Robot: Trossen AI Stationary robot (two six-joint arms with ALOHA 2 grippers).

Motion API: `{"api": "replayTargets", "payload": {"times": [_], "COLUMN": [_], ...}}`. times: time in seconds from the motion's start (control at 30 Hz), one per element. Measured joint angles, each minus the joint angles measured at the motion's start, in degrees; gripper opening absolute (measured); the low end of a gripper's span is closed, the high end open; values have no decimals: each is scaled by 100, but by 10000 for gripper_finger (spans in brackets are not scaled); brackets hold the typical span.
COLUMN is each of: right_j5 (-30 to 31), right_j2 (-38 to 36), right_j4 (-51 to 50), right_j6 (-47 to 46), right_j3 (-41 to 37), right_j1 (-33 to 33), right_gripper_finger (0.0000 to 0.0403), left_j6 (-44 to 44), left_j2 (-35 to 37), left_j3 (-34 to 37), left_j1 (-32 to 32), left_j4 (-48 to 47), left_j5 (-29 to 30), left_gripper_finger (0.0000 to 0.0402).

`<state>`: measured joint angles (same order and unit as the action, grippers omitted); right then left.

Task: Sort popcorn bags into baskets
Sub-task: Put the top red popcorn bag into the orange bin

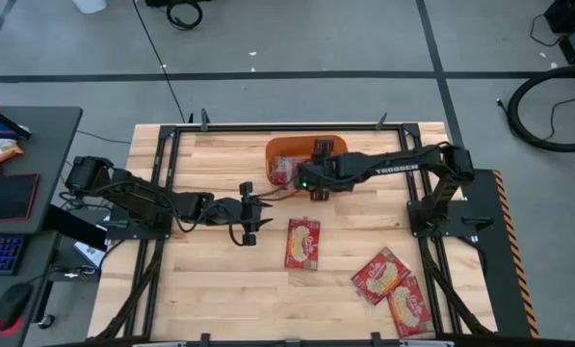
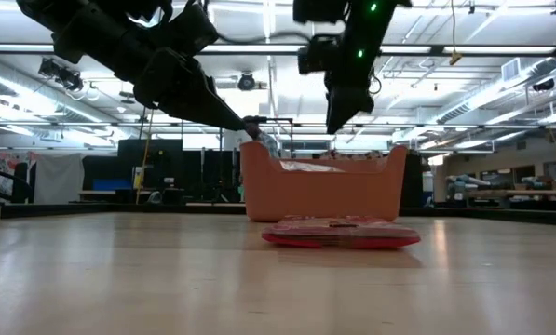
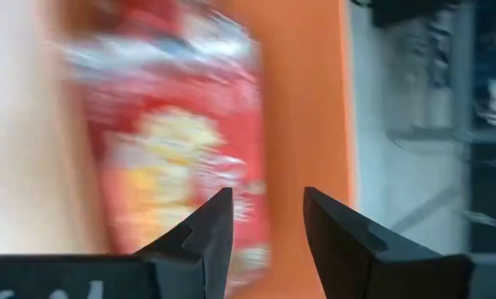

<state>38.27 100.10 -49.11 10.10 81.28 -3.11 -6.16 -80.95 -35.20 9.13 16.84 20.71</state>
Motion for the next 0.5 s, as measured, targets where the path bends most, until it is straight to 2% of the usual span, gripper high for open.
{"api": "replayTargets", "payload": {"times": [0.27,0.5], "right_j5": [-1172,-1489], "right_j2": [2,8], "right_j4": [-249,89], "right_j6": [-756,-759], "right_j3": [-43,-741], "right_j1": [769,1669], "right_gripper_finger": [151,148], "left_j6": [108,124], "left_j2": [0,0], "left_j3": [0,0], "left_j1": [2,0], "left_j4": [0,4], "left_j5": [0,-79], "left_gripper_finger": [185,185]}}
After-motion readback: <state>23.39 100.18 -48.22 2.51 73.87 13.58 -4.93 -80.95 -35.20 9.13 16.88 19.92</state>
